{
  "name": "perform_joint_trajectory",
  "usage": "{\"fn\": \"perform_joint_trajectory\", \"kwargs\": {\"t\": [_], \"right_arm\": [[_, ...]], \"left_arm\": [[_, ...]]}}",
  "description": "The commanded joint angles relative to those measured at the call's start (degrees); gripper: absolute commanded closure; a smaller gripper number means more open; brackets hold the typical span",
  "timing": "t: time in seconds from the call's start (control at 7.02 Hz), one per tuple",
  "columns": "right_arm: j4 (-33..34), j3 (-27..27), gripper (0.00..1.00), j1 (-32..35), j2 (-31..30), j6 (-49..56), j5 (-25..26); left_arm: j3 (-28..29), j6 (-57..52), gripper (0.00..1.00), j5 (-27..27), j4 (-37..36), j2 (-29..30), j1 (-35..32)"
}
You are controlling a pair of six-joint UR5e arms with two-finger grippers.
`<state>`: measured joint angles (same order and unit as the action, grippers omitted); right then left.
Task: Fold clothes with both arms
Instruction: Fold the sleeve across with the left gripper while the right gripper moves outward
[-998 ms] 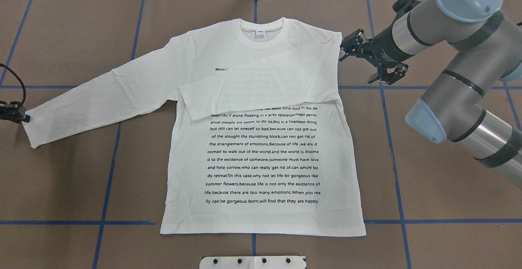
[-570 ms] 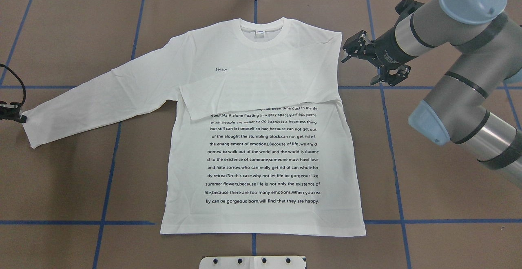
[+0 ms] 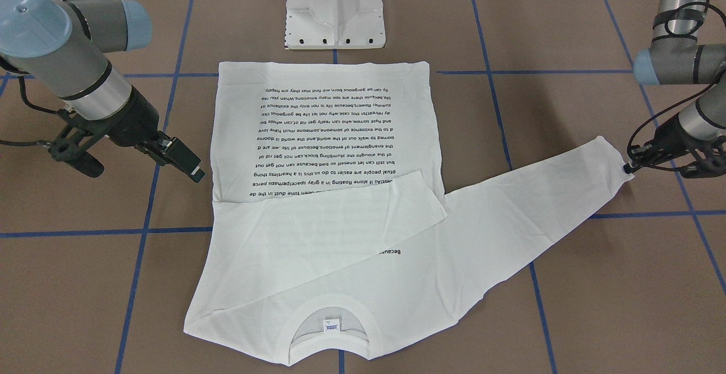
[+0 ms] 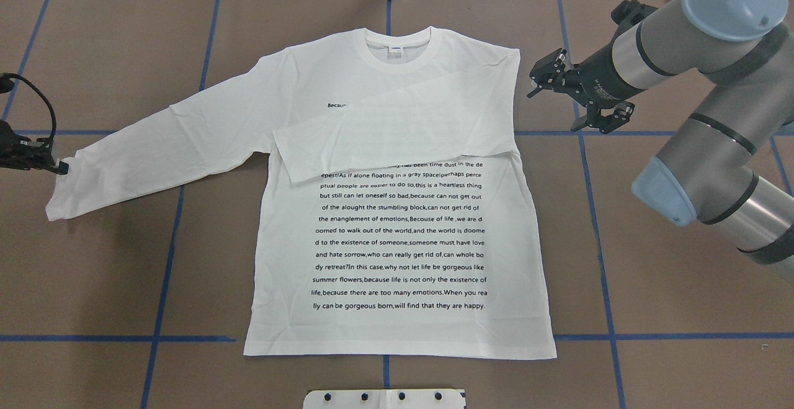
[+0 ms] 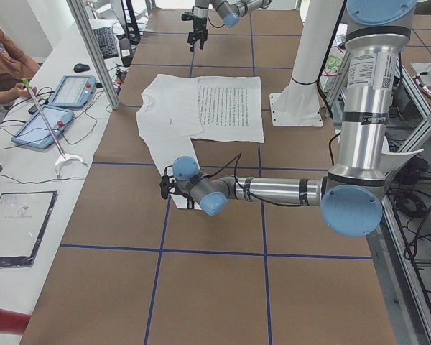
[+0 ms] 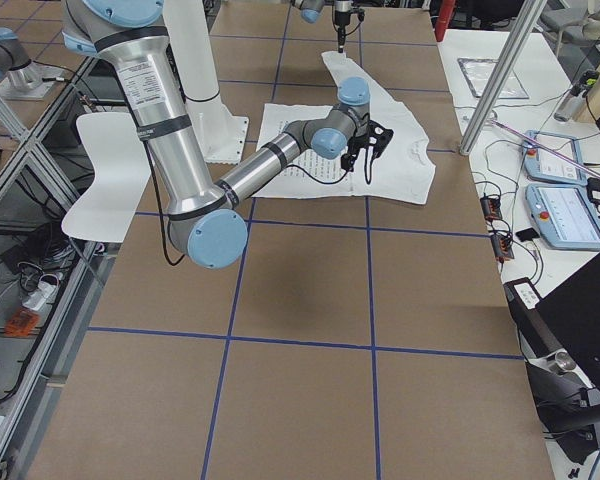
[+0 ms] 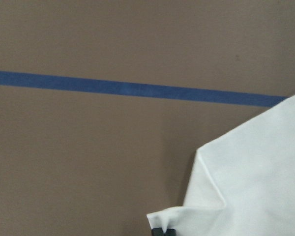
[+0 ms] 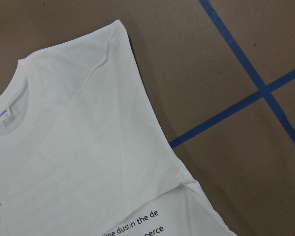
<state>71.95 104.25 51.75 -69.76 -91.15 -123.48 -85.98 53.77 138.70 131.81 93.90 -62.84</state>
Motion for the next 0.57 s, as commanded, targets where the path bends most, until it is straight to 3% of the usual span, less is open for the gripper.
{"fn": "perform_joint_trajectory", "kwargs": {"t": [0.0,0.43], "right_arm": [[0.03,2.36,0.01,1.16,-4.13,5.34,-0.10],[0.03,2.63,0.01,8.17,-10.55,19.91,-6.23]], "left_arm": [[-7.60,20.30,1.00,3.94,-1.73,8.26,4.35],[-6.05,48.72,1.00,1.16,-1.91,27.14,14.83]]}}
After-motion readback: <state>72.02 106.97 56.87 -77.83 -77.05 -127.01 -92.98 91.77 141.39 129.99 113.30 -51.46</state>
